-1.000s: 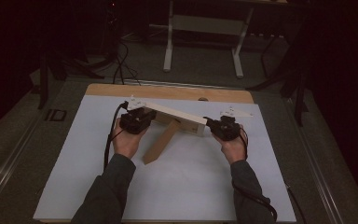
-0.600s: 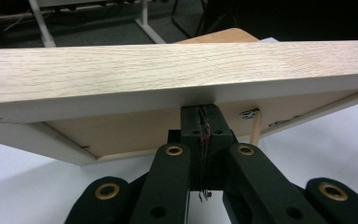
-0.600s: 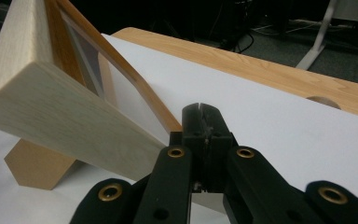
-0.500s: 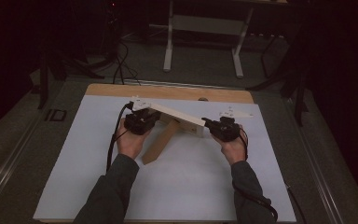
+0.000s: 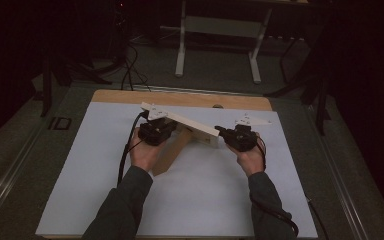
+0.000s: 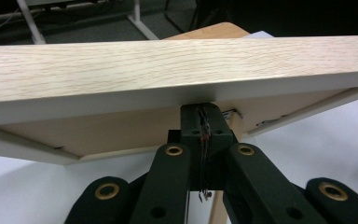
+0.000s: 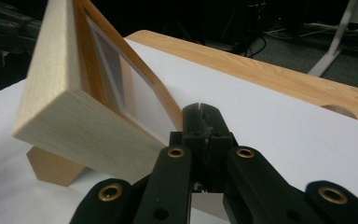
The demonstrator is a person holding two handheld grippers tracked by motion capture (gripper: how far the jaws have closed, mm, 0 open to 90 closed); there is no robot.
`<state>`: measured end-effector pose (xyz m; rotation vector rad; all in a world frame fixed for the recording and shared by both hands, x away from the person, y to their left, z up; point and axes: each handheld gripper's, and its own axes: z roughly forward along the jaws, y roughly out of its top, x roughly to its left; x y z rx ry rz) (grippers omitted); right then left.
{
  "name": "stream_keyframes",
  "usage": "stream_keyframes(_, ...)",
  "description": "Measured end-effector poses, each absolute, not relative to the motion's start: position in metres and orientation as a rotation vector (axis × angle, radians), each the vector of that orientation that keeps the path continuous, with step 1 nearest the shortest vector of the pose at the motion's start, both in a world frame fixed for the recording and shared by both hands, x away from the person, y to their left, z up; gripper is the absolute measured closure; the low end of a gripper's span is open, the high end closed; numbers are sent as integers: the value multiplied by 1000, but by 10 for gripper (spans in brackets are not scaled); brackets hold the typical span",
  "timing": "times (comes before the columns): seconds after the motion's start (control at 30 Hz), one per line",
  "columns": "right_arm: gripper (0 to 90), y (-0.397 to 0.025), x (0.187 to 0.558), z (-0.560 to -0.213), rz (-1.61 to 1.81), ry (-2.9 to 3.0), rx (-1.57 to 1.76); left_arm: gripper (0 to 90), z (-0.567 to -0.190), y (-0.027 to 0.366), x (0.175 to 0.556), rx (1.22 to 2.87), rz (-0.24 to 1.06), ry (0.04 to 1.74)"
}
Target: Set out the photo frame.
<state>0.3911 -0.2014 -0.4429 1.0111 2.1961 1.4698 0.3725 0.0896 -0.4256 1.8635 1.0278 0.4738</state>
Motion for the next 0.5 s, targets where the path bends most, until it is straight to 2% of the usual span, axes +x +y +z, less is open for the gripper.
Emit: stream_keyframes(0.5, 899, -198, 390, -438, 1489, 2218, 983, 900, -428, 73, 371, 1913, 472, 991)
